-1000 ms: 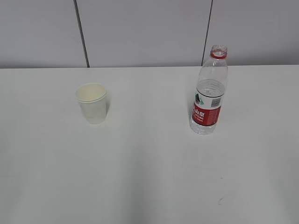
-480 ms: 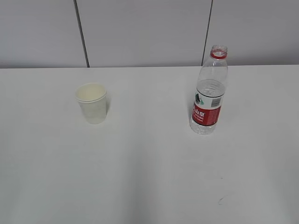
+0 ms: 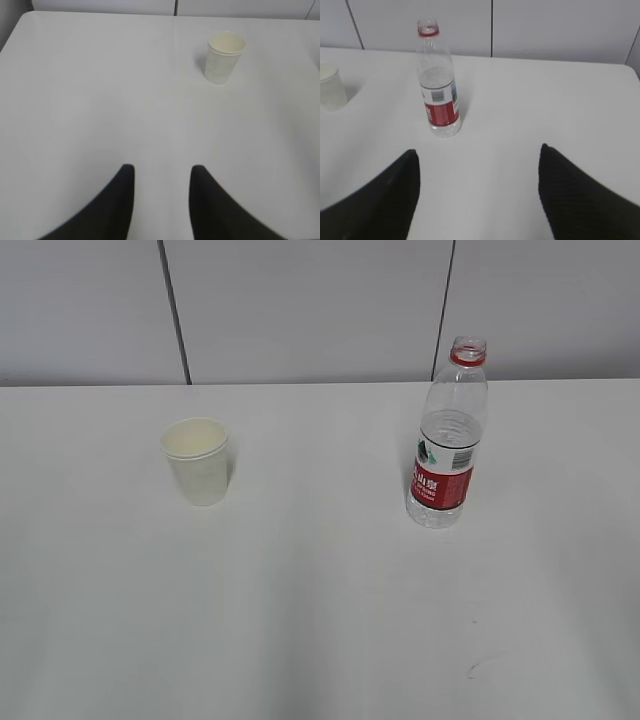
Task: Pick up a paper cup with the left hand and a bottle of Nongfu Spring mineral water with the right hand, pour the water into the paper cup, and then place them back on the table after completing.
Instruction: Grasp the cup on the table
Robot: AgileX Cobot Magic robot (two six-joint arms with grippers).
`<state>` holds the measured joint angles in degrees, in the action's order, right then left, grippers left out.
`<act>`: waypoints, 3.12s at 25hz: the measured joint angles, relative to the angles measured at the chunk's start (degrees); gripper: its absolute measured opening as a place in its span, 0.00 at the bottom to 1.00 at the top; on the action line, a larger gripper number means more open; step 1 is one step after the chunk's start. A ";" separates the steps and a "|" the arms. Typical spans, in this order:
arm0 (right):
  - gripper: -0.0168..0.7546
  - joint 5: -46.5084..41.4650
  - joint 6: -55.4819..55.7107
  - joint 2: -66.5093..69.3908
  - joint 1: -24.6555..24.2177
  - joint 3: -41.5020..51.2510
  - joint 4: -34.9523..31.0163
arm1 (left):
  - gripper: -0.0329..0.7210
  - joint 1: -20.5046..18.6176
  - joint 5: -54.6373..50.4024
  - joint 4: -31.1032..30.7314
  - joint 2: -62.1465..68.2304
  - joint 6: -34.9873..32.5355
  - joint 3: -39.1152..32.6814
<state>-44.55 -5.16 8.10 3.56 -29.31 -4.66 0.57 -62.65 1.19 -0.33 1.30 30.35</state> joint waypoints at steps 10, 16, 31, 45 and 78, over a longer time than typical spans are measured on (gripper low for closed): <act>0.73 10.35 0.00 12.23 -0.09 0.00 0.00 | 0.36 -0.05 26.71 4.68 17.02 -2.56 1.48; 0.73 19.03 0.00 18.45 -0.09 0.00 0.00 | 0.36 1.22 42.52 6.69 32.58 -8.16 1.48; 0.73 29.66 0.00 31.93 -0.09 0.00 0.00 | 0.36 7.25 81.85 3.66 66.03 -9.16 -5.24; 0.73 39.34 0.10 39.65 -0.09 0.00 -1.51 | 0.36 15.30 113.47 -0.48 87.06 -0.75 -14.29; 0.73 50.19 0.10 42.78 -0.09 0.00 -2.45 | 0.88 15.46 127.87 -8.78 122.85 -0.36 9.29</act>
<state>5.64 -5.05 50.88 3.46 -29.31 -7.11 16.03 65.23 -7.59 122.53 0.95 39.64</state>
